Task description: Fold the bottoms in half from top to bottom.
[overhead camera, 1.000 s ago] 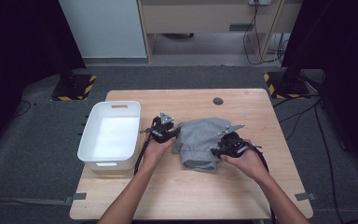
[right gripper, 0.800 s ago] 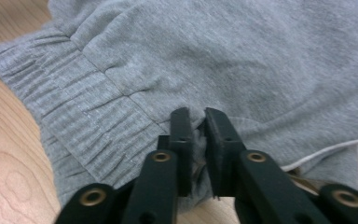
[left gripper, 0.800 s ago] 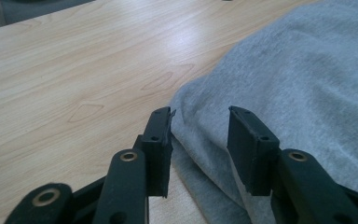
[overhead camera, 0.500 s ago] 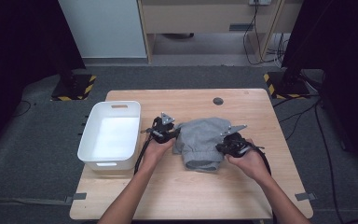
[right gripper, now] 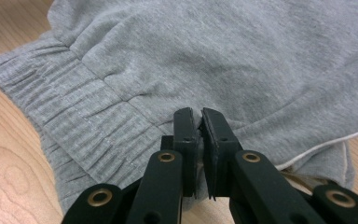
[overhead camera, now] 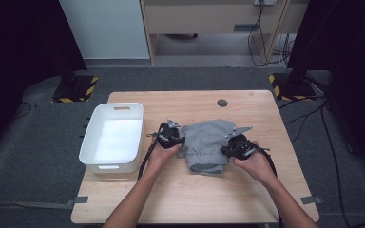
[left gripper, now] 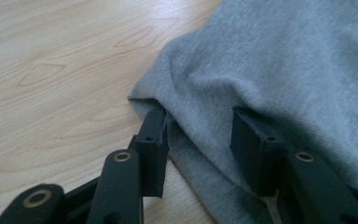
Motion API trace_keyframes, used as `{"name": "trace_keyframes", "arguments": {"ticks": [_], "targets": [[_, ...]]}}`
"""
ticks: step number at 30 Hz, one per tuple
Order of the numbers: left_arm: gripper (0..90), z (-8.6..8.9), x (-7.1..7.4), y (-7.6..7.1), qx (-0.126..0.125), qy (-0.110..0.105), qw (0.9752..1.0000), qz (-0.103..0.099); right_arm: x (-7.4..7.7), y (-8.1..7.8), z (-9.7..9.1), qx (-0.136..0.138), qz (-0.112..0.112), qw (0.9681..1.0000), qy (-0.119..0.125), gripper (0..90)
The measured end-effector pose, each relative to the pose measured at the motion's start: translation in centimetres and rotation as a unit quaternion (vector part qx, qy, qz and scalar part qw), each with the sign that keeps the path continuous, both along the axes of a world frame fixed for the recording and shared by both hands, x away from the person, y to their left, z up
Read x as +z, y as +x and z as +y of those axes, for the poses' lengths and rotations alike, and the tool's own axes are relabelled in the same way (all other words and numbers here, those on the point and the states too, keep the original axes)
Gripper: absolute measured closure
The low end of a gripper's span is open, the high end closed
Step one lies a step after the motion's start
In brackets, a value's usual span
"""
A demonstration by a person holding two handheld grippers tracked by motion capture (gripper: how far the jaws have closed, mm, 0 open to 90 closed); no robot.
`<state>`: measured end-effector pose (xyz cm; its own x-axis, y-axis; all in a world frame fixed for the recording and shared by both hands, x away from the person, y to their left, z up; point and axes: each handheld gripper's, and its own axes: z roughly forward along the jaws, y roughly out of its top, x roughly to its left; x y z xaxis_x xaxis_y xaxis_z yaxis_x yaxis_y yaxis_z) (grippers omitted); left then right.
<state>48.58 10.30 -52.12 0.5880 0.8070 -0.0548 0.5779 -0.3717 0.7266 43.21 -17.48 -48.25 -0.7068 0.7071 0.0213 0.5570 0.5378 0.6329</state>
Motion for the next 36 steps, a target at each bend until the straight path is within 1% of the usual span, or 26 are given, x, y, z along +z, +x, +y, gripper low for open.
{"name": "trace_keyframes", "arguments": {"ticks": [4,5,6,8,9,10,12,15,17,18,19,20,23,24,25,26,29,31,34,36], "targets": [[64.1,-0.3,0.0,-0.1,-0.013,0.007,0.9998,-0.014,0.0,0.0,0.1,0.000,0.001,1.0000,-0.001,85.1],[68.6,-0.3,-0.1,-0.1,-0.013,0.008,0.9998,-0.016,0.0,0.0,0.1,0.000,0.000,1.0000,-0.001,85.2],[70.9,-0.4,-0.2,0.0,-0.014,0.006,0.9998,-0.015,0.1,0.0,0.1,0.001,0.000,1.0000,-0.002,85.1],[76.8,-0.5,-0.6,0.1,-0.017,0.013,0.9997,-0.010,0.2,0.0,0.1,0.004,-0.002,1.0000,-0.004,85.2],[79.0,-0.4,-0.7,0.1,-0.018,0.009,0.9998,-0.008,0.2,0.0,0.1,0.006,-0.003,1.0000,-0.004,85.2],[83.8,-0.3,-0.8,0.2,-0.017,-0.001,0.9999,-0.004,0.2,0.0,0.2,0.006,-0.005,1.0000,-0.004,85.2],[87.9,-0.3,-0.8,0.2,-0.016,0.000,0.9999,-0.004,0.2,0.0,0.2,0.007,-0.005,1.0000,-0.004,85.2],[89.4,-0.1,-0.8,0.3,-0.015,-0.003,0.9999,-0.001,0.3,0.0,0.2,0.006,-0.005,1.0000,-0.004,85.2],[89.8,0.0,-0.6,0.4,-0.010,-0.005,0.9999,-0.001,0.3,-0.1,0.2,0.006,-0.009,0.9999,-0.003,85.2],[89.9,0.2,-0.4,0.4,-0.006,-0.009,0.9999,-0.006,0.5,-0.1,0.2,0.006,-0.010,0.9999,-0.002,85.3],[89.9,0.2,-0.4,0.4,-0.006,-0.009,0.9999,-0.006,0.5,-0.1,0.2,0.006,-0.010,0.9999,-0.002,85.3],[90.0,0.3,0.0,0.4,0.000,-0.012,0.9998,-0.015,0.6,-0.1,0.1,0.007,-0.012,0.9999,-0.003,85.3],[90.0,0.5,0.5,0.4,0.006,-0.015,0.9997,-0.021,0.6,0.0,0.0,0.004,-0.011,0.9999,-0.007,85.3],[90.0,0.6,0.8,0.5,0.010,-0.018,0.9994,-0.027,0.7,0.1,-0.1,0.002,-0.011,0.9999,-0.006,85.3],[90.0,0.6,0.8,0.5,0.010,-0.018,0.9994,-0.027,0.7,0.1,-0.1,0.002,-0.011,0.9999,-0.006,85.3],[90.0,0.7,1.1,0.5,0.014,-0.018,0.9992,-0.032,0.9,0.0,-0.1,0.005,-0.015,0.9999,-0.005,85.5],[90.0,0.7,1.4,0.6,0.019,-0.017,0.9991,-0.034,1.1,-0.2,-0.1,0.005,-0.015,0.9999,-0.003,85.8],[90.0,0.7,1.5,0.8,0.021,-0.013,0.9990,-0.037,1.3,-0.3,-0.3,0.005,-0.016,0.9998,-0.006,86.0],[90.0,0.9,1.7,1.0,0.028,-0.011,0.9989,-0.037,1.5,-0.4,-0.9,0.001,-0.015,0.9999,-0.008,86.4],[90.0,1.1,1.7,1.1,0.032,-0.010,0.9988,-0.037,1.7,-0.6,-1.6,-0.001,-0.014,0.9999,-0.008,86.8]]}}
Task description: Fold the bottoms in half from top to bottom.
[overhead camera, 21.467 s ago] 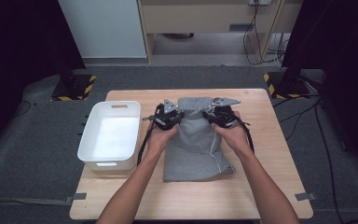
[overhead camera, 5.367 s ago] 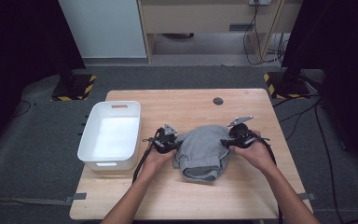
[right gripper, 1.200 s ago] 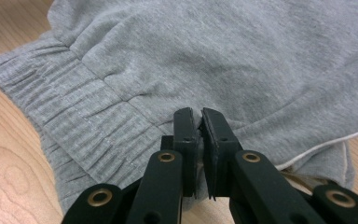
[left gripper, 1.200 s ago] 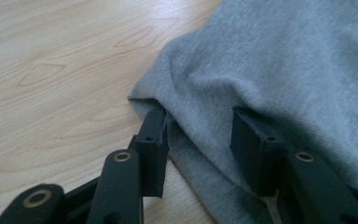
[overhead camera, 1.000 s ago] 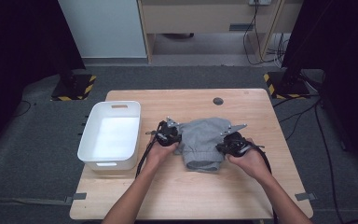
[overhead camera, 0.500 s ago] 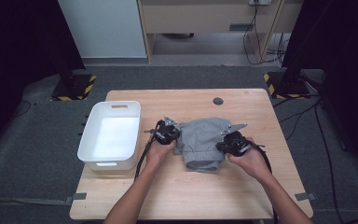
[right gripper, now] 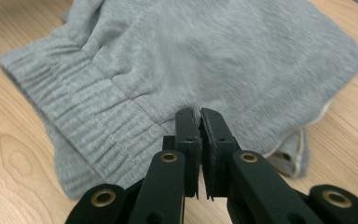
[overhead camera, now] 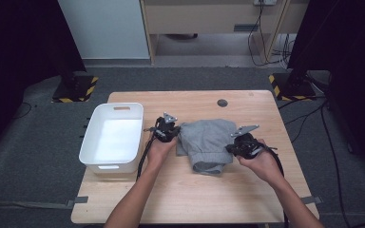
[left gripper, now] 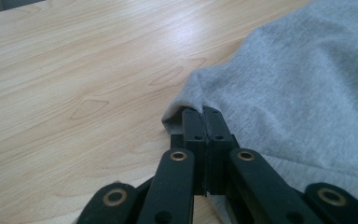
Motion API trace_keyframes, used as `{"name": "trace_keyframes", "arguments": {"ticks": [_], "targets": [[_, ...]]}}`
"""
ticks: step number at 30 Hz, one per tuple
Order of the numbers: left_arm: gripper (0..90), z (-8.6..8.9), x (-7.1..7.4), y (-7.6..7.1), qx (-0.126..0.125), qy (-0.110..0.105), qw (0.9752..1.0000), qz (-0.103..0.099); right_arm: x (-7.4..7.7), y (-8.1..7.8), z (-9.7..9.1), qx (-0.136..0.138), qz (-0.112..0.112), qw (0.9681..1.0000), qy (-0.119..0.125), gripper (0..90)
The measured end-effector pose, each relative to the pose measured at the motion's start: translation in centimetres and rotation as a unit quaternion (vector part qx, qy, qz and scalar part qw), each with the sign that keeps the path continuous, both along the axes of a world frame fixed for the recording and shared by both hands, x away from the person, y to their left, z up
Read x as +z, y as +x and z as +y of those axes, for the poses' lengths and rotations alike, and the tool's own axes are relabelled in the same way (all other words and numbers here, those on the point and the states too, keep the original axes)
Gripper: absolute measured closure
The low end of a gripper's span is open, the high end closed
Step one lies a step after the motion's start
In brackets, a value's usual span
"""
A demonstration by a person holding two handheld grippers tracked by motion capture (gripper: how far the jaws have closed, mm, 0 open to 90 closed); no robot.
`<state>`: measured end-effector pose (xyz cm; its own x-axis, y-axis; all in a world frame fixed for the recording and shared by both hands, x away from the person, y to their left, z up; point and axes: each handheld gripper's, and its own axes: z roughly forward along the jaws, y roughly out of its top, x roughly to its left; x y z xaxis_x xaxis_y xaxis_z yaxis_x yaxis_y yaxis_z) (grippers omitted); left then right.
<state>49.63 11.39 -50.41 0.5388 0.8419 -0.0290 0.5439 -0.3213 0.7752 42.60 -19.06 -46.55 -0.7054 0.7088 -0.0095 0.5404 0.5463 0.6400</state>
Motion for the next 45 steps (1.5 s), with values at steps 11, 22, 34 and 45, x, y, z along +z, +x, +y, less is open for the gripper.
{"name": "trace_keyframes", "arguments": {"ticks": [11,22,34,45], "targets": [[90.0,0.2,0.0,0.2,0.004,0.006,1.0000,0.000,0.2,-0.6,-1.2,-0.005,0.000,1.0000,0.001,87.0],[90.0,0.2,-0.4,0.4,0.001,0.020,0.9998,0.010,0.0,-1.1,-1.2,0.004,0.004,0.9999,-0.009,87.0],[85.6,0.0,-0.6,0.3,0.002,0.026,0.9996,0.010,-0.6,-1.1,-0.9,0.010,0.005,0.9999,0.008,85.0],[55.0,-1.2,1.3,-1.7,-0.017,0.012,0.9994,-0.028,0.2,-0.4,-0.5,-0.013,-0.034,0.9988,0.031,46.2]]}}
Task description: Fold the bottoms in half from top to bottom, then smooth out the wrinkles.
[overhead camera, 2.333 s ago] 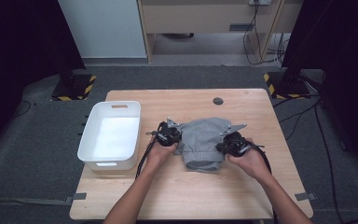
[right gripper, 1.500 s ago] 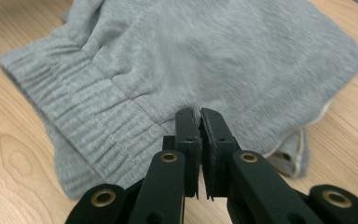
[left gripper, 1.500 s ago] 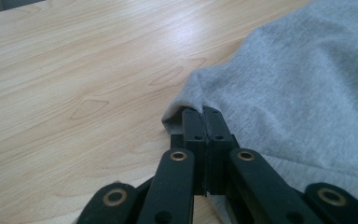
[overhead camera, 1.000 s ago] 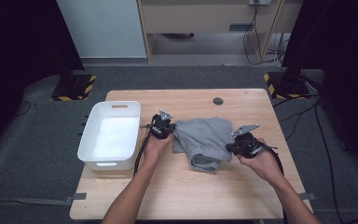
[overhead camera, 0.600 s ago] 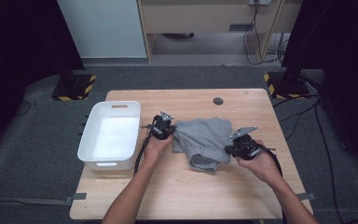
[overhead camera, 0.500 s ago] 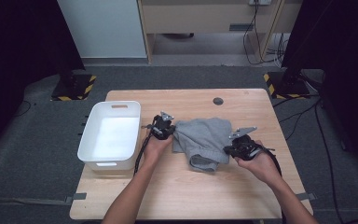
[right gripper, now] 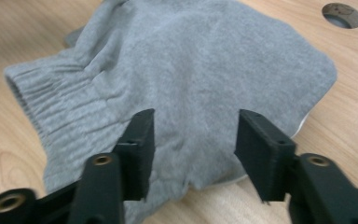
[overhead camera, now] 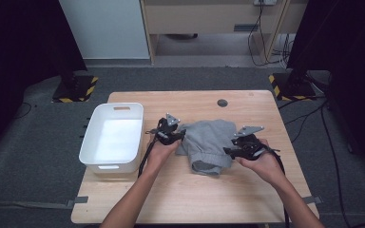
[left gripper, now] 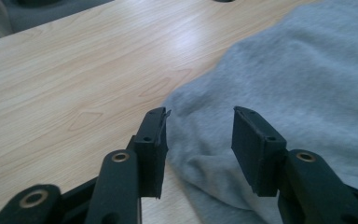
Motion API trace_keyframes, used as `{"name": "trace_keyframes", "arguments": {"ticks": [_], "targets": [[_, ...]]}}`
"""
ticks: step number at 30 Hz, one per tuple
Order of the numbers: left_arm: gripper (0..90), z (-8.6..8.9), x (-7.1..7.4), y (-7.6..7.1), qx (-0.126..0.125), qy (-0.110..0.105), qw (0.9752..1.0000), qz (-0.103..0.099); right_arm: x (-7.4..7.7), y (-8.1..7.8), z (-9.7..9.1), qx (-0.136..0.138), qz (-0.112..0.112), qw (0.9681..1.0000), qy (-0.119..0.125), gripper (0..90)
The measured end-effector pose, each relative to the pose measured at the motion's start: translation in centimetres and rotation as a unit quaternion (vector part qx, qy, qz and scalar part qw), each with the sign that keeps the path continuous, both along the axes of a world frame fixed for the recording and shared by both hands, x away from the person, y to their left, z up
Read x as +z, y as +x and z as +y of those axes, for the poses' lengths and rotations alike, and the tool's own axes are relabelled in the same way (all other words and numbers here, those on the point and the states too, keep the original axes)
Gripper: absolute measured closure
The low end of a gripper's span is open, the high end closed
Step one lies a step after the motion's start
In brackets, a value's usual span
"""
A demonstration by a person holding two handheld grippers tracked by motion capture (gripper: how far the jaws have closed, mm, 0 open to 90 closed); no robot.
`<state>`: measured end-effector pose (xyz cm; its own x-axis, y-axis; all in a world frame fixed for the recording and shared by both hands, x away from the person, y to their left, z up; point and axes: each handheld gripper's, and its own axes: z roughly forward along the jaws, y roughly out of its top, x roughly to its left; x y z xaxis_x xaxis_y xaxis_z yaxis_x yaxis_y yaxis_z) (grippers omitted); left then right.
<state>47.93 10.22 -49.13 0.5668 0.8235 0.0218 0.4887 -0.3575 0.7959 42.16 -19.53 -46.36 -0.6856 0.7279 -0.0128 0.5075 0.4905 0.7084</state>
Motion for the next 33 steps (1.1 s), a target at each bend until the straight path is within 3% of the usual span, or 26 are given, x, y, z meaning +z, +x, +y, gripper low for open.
{"name": "trace_keyframes", "arguments": {"ticks": [8,13,19,26,33], "targets": [[50.1,-0.8,-0.1,-0.7,-0.019,-0.004,0.9998,0.002,0.1,0.8,0.9,-0.013,-0.006,0.9999,0.004,31.2],[47.4,-0.9,-0.1,-1.2,-0.023,-0.019,0.9995,0.012,0.3,1.6,1.1,-0.035,-0.014,0.9992,0.009,19.7],[46.1,-1.4,0.1,-2.0,-0.037,-0.024,0.9990,0.008,0.4,3.4,0.4,-0.061,-0.016,0.9980,0.008,15.7],[45.3,-1.6,-0.6,-2.4,-0.047,-0.018,0.9986,0.014,0.3,4.8,-0.2,-0.081,-0.016,0.9966,-0.008,21.2],[45.6,-1.9,-1.5,-3.1,-0.058,-0.005,0.9981,0.021,0.0,5.5,-0.7,-0.088,-0.007,0.9961,-0.007,35.1]]}}
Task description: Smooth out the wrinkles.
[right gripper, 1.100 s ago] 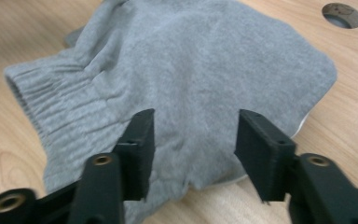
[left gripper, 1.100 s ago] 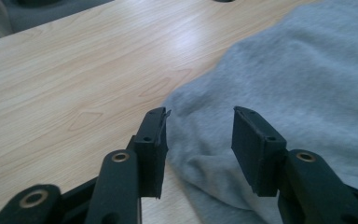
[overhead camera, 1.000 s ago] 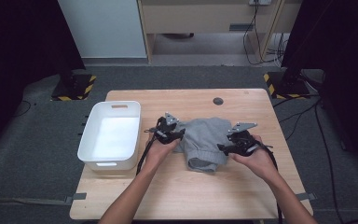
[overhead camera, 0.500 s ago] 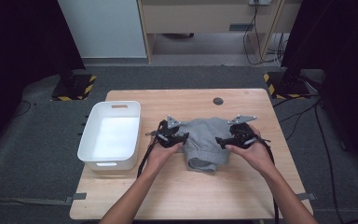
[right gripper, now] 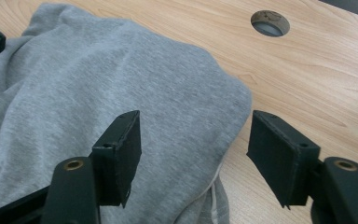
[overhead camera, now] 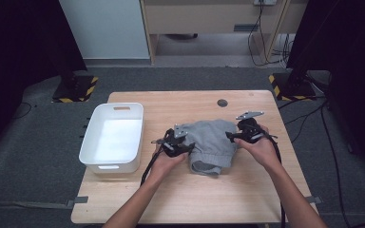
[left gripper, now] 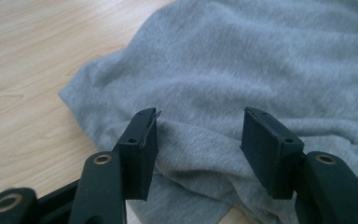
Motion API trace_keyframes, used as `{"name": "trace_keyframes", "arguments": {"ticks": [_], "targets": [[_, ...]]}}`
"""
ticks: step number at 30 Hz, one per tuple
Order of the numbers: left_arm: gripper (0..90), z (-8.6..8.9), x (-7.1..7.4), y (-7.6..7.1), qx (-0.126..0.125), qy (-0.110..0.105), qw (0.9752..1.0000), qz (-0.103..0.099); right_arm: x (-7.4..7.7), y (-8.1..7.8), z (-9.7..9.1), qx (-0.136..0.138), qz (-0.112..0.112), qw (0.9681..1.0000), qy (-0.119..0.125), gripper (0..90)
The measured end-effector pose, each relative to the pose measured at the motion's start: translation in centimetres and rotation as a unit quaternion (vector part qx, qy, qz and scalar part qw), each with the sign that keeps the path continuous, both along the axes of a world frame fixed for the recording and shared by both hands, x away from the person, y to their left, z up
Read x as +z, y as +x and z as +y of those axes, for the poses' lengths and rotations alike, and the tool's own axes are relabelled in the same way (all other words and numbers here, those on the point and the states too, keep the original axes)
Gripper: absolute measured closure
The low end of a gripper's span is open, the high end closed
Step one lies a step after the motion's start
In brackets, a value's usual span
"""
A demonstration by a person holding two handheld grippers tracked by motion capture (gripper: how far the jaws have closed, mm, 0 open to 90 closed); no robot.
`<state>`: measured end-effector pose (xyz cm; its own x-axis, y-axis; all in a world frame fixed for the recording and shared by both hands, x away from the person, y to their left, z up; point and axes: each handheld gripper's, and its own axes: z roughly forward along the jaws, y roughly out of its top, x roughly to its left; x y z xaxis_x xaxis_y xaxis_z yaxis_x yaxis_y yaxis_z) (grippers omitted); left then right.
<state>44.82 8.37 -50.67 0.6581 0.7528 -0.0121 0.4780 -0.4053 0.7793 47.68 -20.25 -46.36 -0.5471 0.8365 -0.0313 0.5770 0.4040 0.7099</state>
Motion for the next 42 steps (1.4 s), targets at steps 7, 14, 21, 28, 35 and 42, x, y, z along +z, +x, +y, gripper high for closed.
{"name": "trace_keyframes", "arguments": {"ticks": [7,14,21,28,35,42], "targets": [[45.9,0.1,-1.0,-0.5,-0.003,0.021,0.9997,0.010,0.0,0.1,-0.2,-0.002,0.002,1.0000,-0.004,36.1],[45.7,0.8,-1.7,-0.9,-0.007,0.033,0.9993,0.018,0.2,-0.2,0.0,0.001,-0.002,1.0000,-0.007,34.2],[44.9,1.2,-2.2,-1.2,-0.010,0.039,0.9991,0.014,0.0,0.1,-0.1,-0.003,-0.009,0.9999,-0.010,41.2],[44.1,1.8,-2.4,-1.4,-0.012,0.034,0.9992,0.017,-0.8,0.5,0.3,0.002,0.006,0.9997,-0.023,43.1],[40.3,2.3,-2.5,-1.4,-0.009,0.025,0.9994,0.023,-1.1,0.4,0.4,0.002,0.017,0.9997,-0.019,39.2],[39.9,2.3,-2.6,-1.4,-0.010,0.025,0.9994,0.022,-2.1,0.2,1.0,0.021,0.045,0.9987,-0.017,28.6]]}}
